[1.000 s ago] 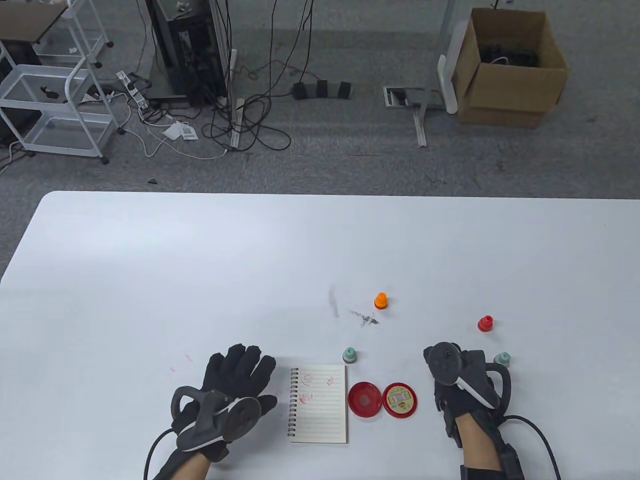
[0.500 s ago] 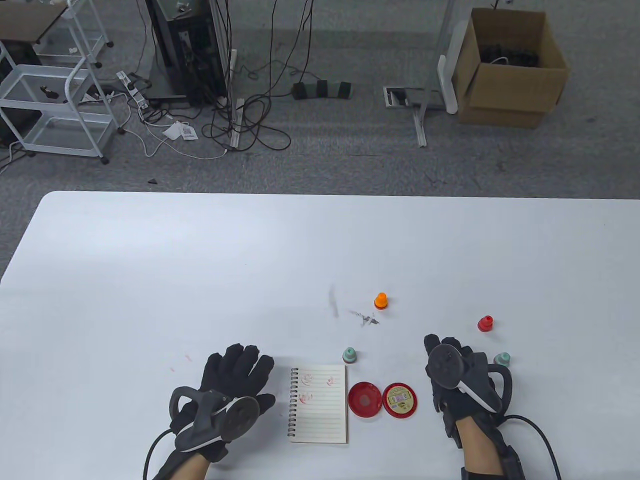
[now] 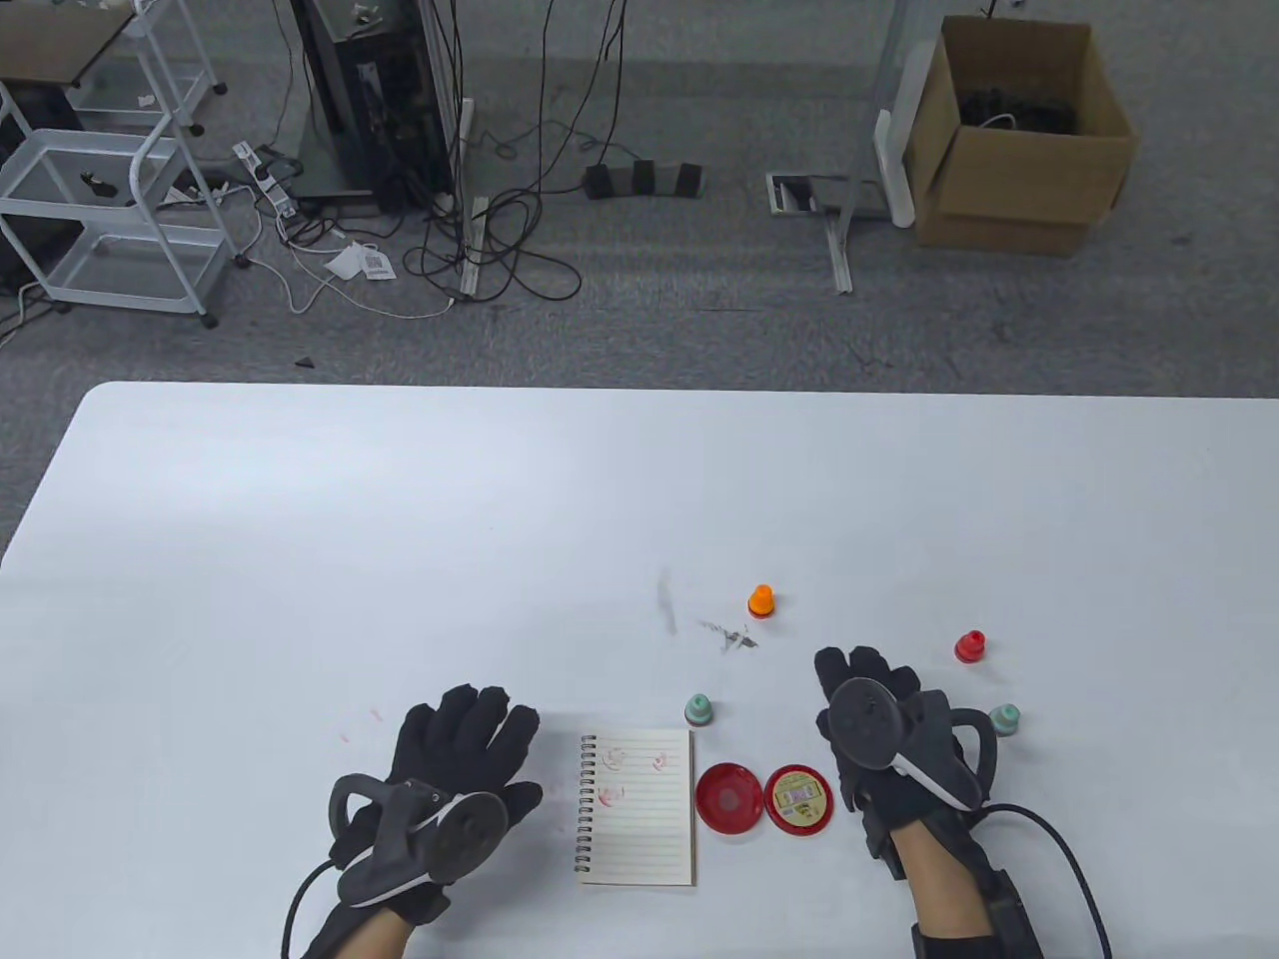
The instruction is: Stamp reward stamp onto notebook
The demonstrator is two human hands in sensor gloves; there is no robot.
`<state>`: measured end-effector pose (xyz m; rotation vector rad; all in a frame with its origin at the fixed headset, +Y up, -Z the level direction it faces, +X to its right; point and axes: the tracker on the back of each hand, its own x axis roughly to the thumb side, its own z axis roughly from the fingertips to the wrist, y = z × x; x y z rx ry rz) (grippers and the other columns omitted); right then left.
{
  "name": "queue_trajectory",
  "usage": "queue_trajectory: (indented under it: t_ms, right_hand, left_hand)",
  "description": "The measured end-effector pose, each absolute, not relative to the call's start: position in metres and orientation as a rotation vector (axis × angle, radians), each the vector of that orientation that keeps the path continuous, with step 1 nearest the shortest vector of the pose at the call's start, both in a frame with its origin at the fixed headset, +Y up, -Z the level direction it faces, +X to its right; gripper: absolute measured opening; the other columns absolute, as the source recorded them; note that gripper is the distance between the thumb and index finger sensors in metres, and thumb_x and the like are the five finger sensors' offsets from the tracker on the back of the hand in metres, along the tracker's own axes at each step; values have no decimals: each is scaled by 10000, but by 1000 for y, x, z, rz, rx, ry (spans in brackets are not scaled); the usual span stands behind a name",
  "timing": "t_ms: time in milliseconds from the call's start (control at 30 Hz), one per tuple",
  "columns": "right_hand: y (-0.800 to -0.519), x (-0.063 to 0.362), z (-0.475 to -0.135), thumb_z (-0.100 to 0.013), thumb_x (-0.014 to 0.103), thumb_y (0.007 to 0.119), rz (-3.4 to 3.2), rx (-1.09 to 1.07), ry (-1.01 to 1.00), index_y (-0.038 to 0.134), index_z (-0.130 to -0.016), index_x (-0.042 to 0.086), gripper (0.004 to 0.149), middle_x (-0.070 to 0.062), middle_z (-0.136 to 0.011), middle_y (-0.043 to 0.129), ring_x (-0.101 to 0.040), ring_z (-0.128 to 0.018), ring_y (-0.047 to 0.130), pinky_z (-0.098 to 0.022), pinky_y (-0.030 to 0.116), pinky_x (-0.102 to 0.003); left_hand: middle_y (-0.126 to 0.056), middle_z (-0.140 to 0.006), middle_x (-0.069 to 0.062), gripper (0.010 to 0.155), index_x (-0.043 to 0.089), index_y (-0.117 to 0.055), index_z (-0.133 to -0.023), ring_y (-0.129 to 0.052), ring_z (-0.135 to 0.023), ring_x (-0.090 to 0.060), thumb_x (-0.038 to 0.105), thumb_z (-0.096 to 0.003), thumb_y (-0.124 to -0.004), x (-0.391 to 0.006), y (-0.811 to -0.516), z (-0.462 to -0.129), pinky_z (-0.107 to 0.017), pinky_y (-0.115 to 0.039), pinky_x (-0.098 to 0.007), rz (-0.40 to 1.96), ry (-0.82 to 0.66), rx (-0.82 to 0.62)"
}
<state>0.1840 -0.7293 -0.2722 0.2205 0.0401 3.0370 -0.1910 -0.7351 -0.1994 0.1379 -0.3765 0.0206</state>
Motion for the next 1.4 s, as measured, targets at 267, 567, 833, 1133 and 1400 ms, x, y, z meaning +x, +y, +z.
queue_trajectory:
  t_ms: [267, 567, 833, 1133, 1400]
  right_hand:
    - [-713, 166, -310, -444, 325, 822, 3019, 257, 103, 632, -1037, 192, 637, -206, -1051, 628, -442, -788, 758, -565, 688, -513]
    - [-709, 145, -352, -443, 326, 822, 3063, 292, 181, 631, -1037, 193, 638, -203, -1049, 633, -436, -786, 764, -564, 691, -511]
    - [-723, 130, -384, -441, 323, 824, 3102, 288, 295, 634, -1034, 191, 637, -202, -1045, 640, -434, -782, 769, -562, 693, -511]
    - [-750, 118, -408, -436, 307, 829, 3158, 253, 412, 641, -1026, 190, 630, -195, -1034, 656, -432, -786, 762, -563, 691, -509]
    - [-766, 111, -422, -432, 282, 833, 3233, 204, 515, 657, -1006, 185, 609, -180, -1001, 696, -402, -758, 790, -552, 705, -492]
  left_hand:
    - [-612, -1192, -70, 709, 330, -612, -1110, -636, -1105, -391, 611, -461, -675, -186, -741, -200, -795, -587, -650, -5, -388, 99]
    - [-630, -1184, -73, 701, 326, -627, -1105, -655, -1095, -393, 603, -462, -679, -186, -746, -202, -790, -596, -649, -5, -389, 72]
    - [-636, -1181, -71, 696, 325, -632, -1101, -664, -1091, -389, 600, -463, -679, -184, -749, -202, -789, -602, -646, -15, -381, 47]
    - [-655, -1174, -73, 688, 325, -643, -1098, -676, -1085, -391, 595, -466, -679, -183, -749, -202, -786, -605, -647, -18, -386, 42]
    - [-654, -1176, -73, 685, 325, -649, -1096, -677, -1084, -393, 594, -467, -679, -186, -752, -206, -787, -606, -646, -22, -370, 6]
